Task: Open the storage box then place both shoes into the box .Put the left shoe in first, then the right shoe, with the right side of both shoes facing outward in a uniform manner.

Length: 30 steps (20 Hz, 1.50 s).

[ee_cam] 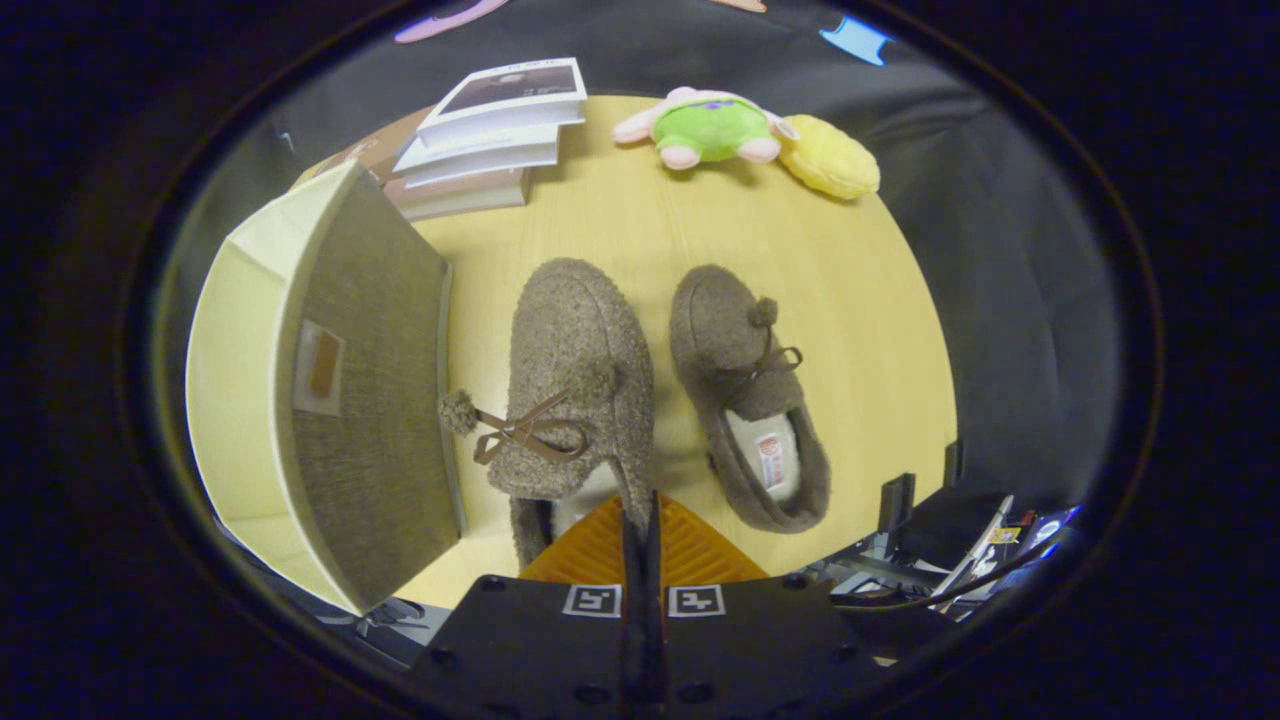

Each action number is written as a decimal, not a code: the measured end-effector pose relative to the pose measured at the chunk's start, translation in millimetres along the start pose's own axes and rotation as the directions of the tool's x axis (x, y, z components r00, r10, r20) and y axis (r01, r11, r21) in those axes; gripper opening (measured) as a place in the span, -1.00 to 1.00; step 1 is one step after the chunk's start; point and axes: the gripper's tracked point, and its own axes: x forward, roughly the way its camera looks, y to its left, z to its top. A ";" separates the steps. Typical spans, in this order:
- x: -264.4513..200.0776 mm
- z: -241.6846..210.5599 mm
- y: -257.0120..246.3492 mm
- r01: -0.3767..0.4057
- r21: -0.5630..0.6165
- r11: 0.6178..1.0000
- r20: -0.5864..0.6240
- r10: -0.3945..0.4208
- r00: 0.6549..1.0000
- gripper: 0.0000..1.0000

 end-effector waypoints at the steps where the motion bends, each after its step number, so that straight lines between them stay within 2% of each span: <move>1: -11.7 1.9 -2.0 0.029 0.003 1.000 -0.004 -0.029 1.000 -0.93; 4: -47.3 11.1 -6.4 0.122 -0.027 0.992 -0.007 -0.122 0.992 -0.93; 7: -84.6 24.9 2.6 0.154 -0.031 0.988 0.009 -0.154 0.988 -0.93; 12: -149.0 54.0 31.1 0.151 -0.004 0.989 0.062 -0.150 0.987 -0.93; 15: -162.6 66.7 79.1 0.060 -0.014 0.998 0.094 -0.058 0.994 -0.93; 18: -153.4 61.5 126.9 -0.014 -0.048 0.999 0.070 0.017 0.997 -0.93; 23: -108.1 42.0 180.4 -0.053 -0.102 0.993 0.002 0.054 0.999 -0.93; 30: -42.8 26.1 236.2 -0.154 -0.073 0.985 -0.083 0.147 0.986 -0.93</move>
